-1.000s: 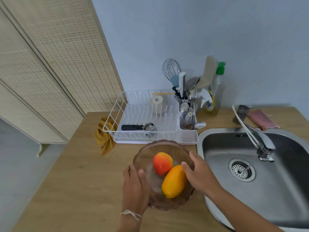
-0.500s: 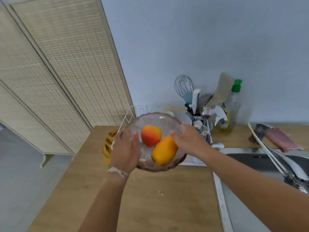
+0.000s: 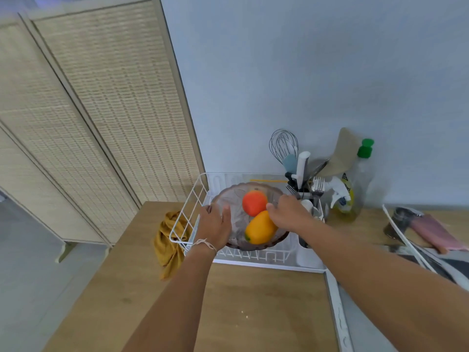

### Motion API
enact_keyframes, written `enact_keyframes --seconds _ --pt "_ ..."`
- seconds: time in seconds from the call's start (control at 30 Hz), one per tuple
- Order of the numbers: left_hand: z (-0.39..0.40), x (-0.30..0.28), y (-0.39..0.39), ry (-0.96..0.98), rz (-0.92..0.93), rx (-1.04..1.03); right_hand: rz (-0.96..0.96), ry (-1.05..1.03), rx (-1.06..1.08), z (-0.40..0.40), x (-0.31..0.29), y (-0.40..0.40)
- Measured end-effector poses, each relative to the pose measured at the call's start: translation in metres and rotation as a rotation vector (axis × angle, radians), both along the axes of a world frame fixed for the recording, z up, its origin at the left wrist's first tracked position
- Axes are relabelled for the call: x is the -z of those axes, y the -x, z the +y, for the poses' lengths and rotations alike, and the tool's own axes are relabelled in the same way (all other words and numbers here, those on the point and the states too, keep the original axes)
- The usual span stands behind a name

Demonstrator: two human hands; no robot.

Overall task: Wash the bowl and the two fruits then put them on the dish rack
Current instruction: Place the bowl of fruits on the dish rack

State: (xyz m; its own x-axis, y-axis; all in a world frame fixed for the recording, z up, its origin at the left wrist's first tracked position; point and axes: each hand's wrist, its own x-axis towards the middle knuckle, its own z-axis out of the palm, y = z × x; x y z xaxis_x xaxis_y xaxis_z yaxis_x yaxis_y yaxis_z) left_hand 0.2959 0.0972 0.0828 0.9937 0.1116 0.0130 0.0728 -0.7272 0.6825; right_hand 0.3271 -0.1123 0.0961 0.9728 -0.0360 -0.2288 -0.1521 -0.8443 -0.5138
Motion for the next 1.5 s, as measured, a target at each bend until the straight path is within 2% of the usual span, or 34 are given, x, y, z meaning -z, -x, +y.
enact_keyframes --seconds 0.27,0.47,0.67,0.73,0.8,0.93,1.03,1.23,1.33,1.5 --pt "0.012 0.000 -0.002 -0.099 0.009 0.037 -0.094 0.021 -0.077 -0.004 0.004 0.027" --pt "-0.039 -0.021 0.059 0.037 -0.389 0.077 -0.298 -0.065 -0.151 -0.009 -0.017 0.060" --pt "-0.115 0.003 0.148 0.238 -0.592 0.214 -0.510 -0.266 -0.038 -0.059 -0.027 0.144" --pt "-0.141 0.021 0.173 0.234 -0.565 0.318 -0.565 -0.278 -0.013 -0.086 -0.013 0.187" --pt "-0.166 0.042 0.193 0.181 -0.464 0.406 -0.561 -0.212 0.011 -0.115 0.019 0.228" --pt "-0.220 0.090 0.228 0.069 -0.245 0.561 -0.398 -0.016 0.122 -0.177 0.098 0.301" --pt "-0.257 0.113 0.248 -0.051 -0.167 0.665 -0.359 0.088 0.194 -0.213 0.136 0.336" --pt "-0.284 0.143 0.268 -0.230 -0.033 0.648 -0.271 0.159 0.252 -0.238 0.163 0.354" --pt "-0.285 0.157 0.278 -0.331 -0.052 0.614 -0.186 0.195 0.259 -0.242 0.175 0.361" --pt "-0.289 0.160 0.278 -0.382 -0.055 0.632 -0.183 0.219 0.239 -0.248 0.180 0.359"
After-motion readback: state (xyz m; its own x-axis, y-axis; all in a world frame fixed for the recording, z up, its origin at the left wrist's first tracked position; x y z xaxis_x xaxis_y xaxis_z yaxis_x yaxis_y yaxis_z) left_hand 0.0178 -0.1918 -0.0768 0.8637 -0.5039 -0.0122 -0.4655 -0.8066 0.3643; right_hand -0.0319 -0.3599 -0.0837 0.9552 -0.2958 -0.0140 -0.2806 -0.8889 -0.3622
